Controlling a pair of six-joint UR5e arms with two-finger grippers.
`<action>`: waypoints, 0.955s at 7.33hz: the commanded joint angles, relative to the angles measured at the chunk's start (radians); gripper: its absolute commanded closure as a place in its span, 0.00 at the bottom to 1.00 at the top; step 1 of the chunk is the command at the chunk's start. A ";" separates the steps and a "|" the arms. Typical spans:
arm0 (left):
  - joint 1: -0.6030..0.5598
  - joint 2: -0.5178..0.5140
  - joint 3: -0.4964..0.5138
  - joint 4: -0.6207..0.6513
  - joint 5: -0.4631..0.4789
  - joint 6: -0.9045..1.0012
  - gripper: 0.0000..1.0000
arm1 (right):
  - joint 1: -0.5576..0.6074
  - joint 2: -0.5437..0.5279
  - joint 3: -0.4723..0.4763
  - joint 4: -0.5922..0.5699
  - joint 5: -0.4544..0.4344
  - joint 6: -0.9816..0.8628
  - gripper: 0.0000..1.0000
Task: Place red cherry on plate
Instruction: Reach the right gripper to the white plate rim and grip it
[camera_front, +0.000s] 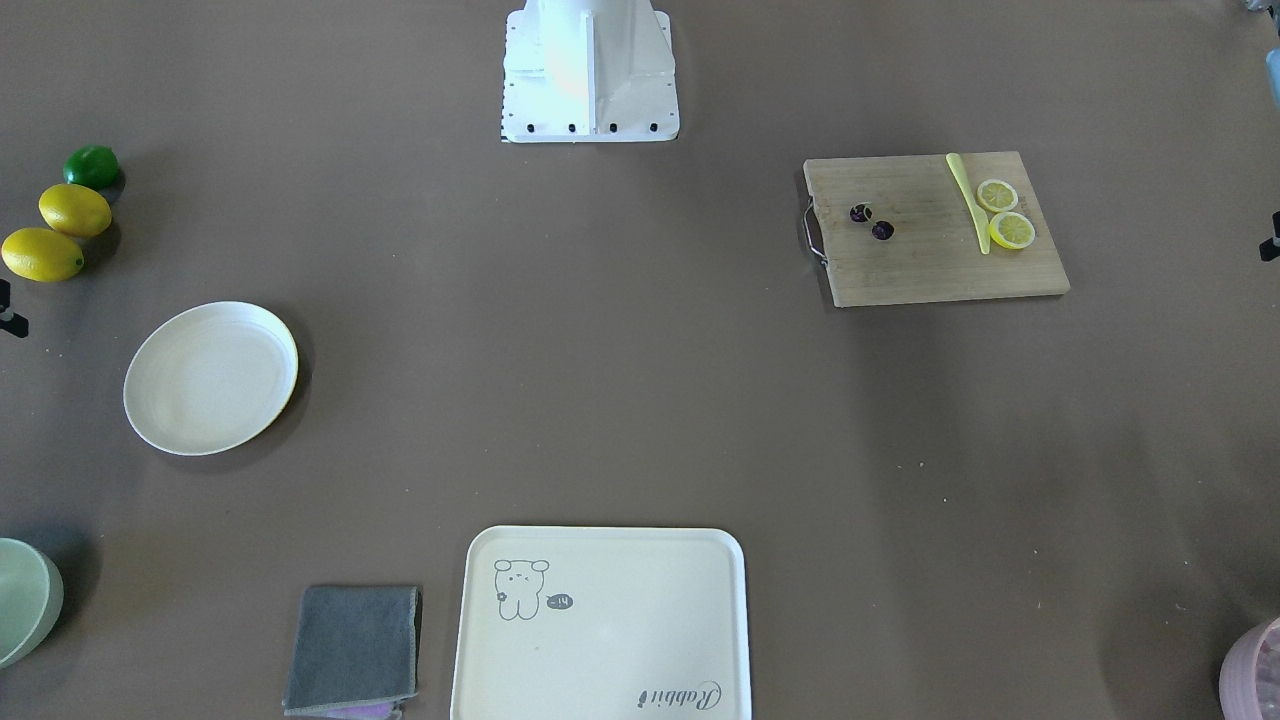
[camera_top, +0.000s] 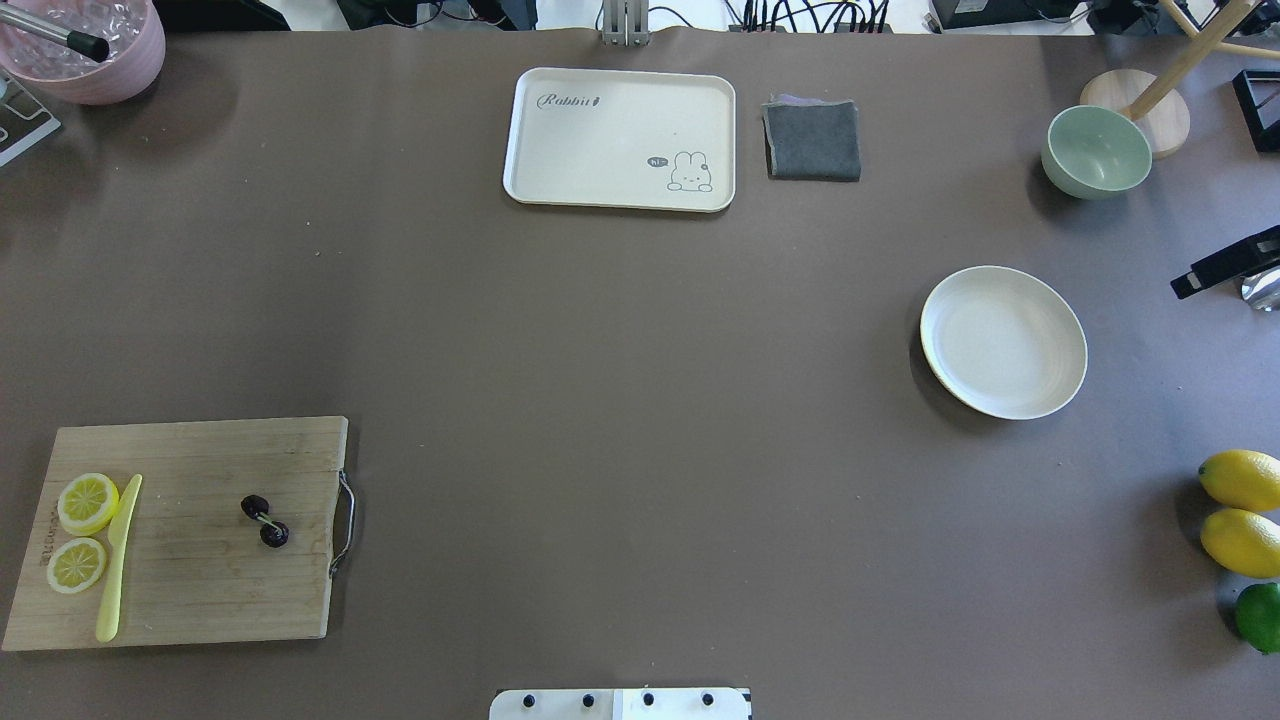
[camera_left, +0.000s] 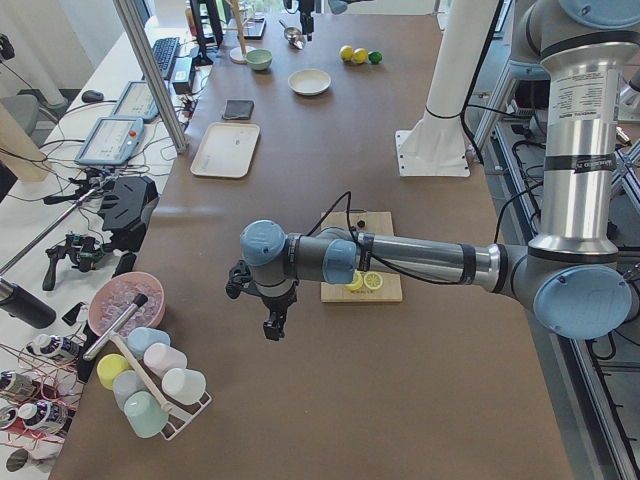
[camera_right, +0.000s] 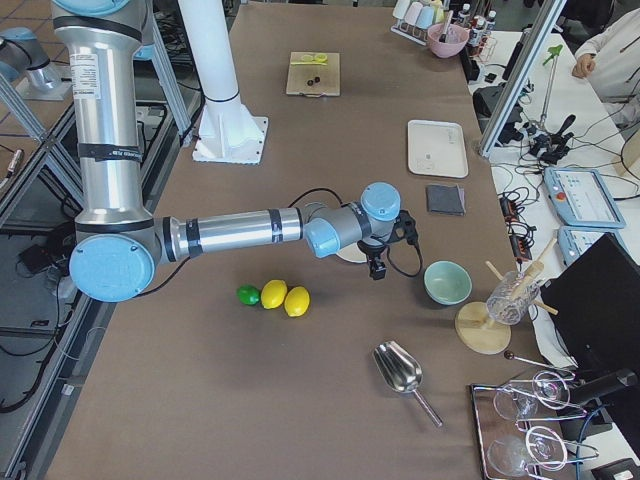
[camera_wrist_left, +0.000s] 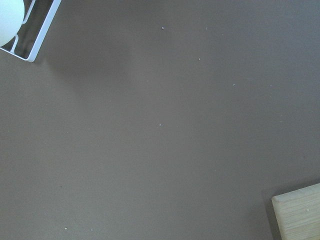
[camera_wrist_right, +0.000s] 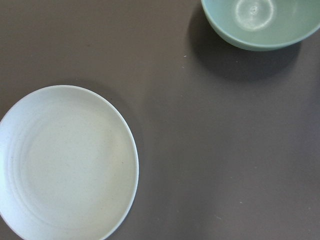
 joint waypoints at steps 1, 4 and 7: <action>0.000 0.002 0.001 0.001 0.000 -0.001 0.02 | -0.066 0.033 -0.029 0.008 -0.019 0.081 0.01; 0.000 0.002 0.003 0.001 -0.001 -0.002 0.02 | -0.117 0.078 -0.107 0.011 -0.015 0.095 0.02; 0.000 0.005 -0.002 -0.001 -0.005 -0.002 0.02 | -0.151 0.102 -0.158 0.055 -0.019 0.097 0.04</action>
